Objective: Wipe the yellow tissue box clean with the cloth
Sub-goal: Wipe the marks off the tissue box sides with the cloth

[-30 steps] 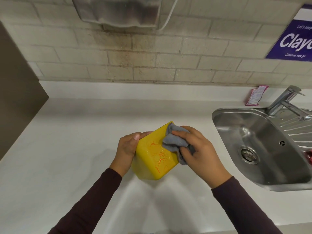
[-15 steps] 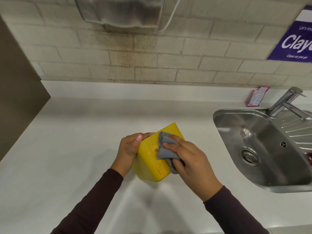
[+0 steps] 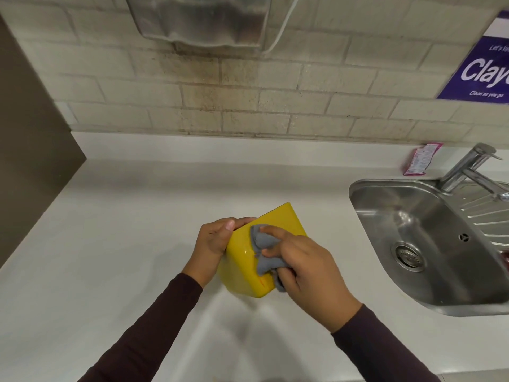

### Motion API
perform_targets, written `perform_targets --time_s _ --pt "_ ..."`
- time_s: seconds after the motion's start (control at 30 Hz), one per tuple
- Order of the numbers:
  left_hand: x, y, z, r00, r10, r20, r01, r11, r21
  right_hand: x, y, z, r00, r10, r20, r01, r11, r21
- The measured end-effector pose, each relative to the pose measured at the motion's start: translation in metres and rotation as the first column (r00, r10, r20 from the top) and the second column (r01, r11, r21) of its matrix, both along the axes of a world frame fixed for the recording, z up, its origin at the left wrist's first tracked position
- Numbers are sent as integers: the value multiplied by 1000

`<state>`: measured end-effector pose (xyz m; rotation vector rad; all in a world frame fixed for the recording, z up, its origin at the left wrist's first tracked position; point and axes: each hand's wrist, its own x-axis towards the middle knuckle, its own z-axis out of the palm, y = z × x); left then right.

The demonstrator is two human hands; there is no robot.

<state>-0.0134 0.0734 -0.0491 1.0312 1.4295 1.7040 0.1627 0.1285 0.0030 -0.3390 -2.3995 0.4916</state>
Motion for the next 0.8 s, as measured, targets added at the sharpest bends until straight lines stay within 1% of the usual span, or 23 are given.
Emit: perform_targets --time_s 0.1,0.17,0.23,0.3,0.37,0.4,0.43,0.47,0.5,0.57,0.63,0.67,0.73,0.8 --pt "2 1 0 1000 9 7 -9 1000 -6 0 6 5 990 -135 -51 129 987 -98" --pt "2 1 0 1000 9 6 -9 1000 -5 -8 3 6 983 -164 -79 151 978 -145" --pt "0 2 -1 1000 25 17 -25 1000 -3 -18 -4 9 990 -93 -108 76 986 -151" --pt "-2 3 -1 999 43 27 -42 999 -18 -21 -10 13 993 56 -105 -68 992 -110" --pt "-3 4 -1 999 24 29 -23 999 -27 -17 -10 15 985 173 -24 -174 984 -43" --pt "-3 4 -1 1000 15 27 -14 1000 -24 -13 -8 15 979 201 27 -200 979 -43" --pt "-3 4 -1 1000 7 26 -7 1000 -17 -9 -5 14 975 213 59 -210 976 -60" --pt "-4 3 -1 1000 6 22 -6 1000 -15 -5 0 12 977 207 58 -202 976 -81" --pt "-4 3 -2 1000 13 21 -13 1000 -20 -1 5 9 983 182 29 -178 979 -103" --pt "-3 5 -1 998 41 38 -40 998 -39 1 13 5 996 78 -53 -85 987 -139" --pt "-1 5 -1 997 55 53 -53 998 -43 -5 14 4 996 -11 -88 -2 989 -147" --pt "-1 4 -1 998 50 50 -48 998 -30 -9 12 5 995 -16 -93 2 989 -150" --pt "0 2 0 999 16 43 -16 1000 -1 -19 4 8 994 59 -96 -74 983 -169" --pt "-2 0 0 999 -7 41 7 1000 -3 -24 -4 11 977 203 -71 -213 960 -183"
